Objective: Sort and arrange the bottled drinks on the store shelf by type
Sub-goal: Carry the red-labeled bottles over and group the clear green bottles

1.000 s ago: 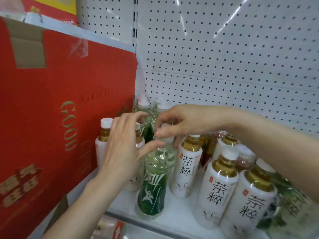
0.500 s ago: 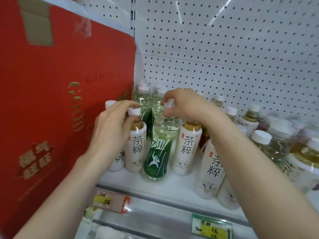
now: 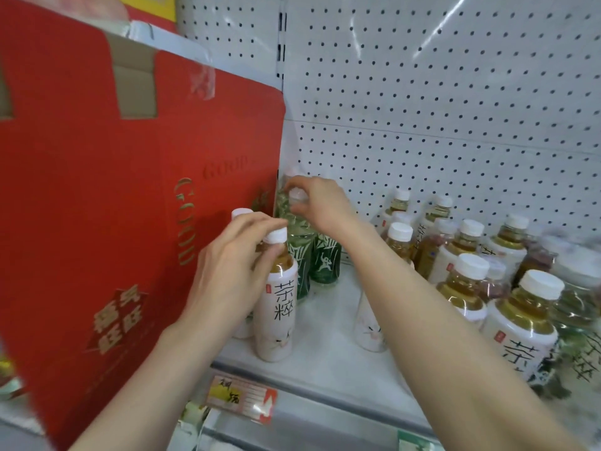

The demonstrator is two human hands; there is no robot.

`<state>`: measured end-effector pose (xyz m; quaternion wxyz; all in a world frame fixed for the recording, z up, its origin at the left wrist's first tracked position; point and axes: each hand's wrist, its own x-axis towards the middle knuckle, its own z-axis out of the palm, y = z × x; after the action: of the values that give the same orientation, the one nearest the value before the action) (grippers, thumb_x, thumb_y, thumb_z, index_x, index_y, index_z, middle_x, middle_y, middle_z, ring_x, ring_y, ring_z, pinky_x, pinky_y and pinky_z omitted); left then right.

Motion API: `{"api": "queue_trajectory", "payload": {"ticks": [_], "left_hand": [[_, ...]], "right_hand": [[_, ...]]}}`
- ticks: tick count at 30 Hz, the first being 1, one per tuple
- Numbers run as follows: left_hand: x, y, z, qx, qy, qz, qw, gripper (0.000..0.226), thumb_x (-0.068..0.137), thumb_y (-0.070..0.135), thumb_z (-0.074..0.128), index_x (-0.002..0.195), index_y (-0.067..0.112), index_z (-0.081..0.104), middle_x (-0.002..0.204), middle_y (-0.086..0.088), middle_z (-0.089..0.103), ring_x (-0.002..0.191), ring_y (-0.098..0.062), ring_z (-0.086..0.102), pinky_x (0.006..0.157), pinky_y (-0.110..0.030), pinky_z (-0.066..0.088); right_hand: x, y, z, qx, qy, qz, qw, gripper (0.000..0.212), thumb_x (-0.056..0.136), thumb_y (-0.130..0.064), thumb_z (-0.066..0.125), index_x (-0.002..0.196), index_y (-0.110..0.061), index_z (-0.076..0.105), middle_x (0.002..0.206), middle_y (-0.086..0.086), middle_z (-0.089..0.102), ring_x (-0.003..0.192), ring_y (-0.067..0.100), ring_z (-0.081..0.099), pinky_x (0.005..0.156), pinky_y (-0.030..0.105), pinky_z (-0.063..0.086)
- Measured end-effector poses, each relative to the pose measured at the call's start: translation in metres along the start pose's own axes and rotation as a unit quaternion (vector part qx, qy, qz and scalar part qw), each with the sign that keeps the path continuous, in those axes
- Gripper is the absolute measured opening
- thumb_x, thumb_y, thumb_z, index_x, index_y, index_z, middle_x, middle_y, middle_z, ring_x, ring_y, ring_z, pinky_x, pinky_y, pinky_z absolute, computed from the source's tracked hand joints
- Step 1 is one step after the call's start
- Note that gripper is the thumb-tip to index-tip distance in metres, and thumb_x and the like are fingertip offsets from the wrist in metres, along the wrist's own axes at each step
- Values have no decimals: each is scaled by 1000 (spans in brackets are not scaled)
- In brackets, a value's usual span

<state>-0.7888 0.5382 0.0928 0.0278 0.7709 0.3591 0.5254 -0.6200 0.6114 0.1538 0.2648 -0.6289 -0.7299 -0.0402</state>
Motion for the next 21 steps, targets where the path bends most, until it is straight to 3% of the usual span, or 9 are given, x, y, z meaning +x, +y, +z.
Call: {"api": "queue_trajectory", "payload": {"ticks": [8, 12, 15, 17, 21], "left_hand": [[-4, 5, 9, 9, -23, -2, 1000, 41, 85, 14, 71, 124, 22, 62, 126, 7, 58, 109, -8, 54, 89, -18, 42], [-3, 6, 8, 9, -34, -6, 999, 41, 85, 13, 71, 124, 21, 62, 127, 7, 57, 110, -11, 56, 90, -27, 48], [-1, 7, 7, 7, -42, -10, 999, 41, 85, 12, 70, 124, 20, 62, 128, 6, 57, 112, -15, 56, 93, -34, 50], [-2, 8, 8, 24, -44, -16, 999, 41, 85, 12, 69, 125, 20, 61, 129, 4, 57, 116, -17, 53, 97, -33, 46], [-11, 22, 19, 59, 22, -1, 998, 38, 86, 9, 65, 123, 15, 62, 137, -5, 51, 126, -30, 41, 105, -47, 37]], "right_hand": [[-2, 8, 2, -3, 11, -20, 1000, 42, 91, -24, 65, 132, -25, 57, 119, 9, 62, 109, 27, 58, 87, 31, 40], [-13, 7, -7, 10, -11, -10, 1000, 57, 95, -29, 60, 147, -28, 36, 120, 11, 60, 106, 26, 58, 80, 30, 40], [-38, 6, -33, 7, 55, 4, 998, 59, 96, -24, 57, 149, -26, 32, 126, 10, 58, 109, 25, 58, 90, 36, 45], [-68, 11, -55, 9, 111, 8, 994, 51, 96, -23, 57, 145, -23, 41, 130, 7, 58, 115, 22, 57, 96, 38, 45], [-150, 33, -87, 6, 266, 34, 963, 33, 96, -22, 56, 128, -21, 59, 122, -4, 65, 112, 11, 60, 97, 34, 47]]}}
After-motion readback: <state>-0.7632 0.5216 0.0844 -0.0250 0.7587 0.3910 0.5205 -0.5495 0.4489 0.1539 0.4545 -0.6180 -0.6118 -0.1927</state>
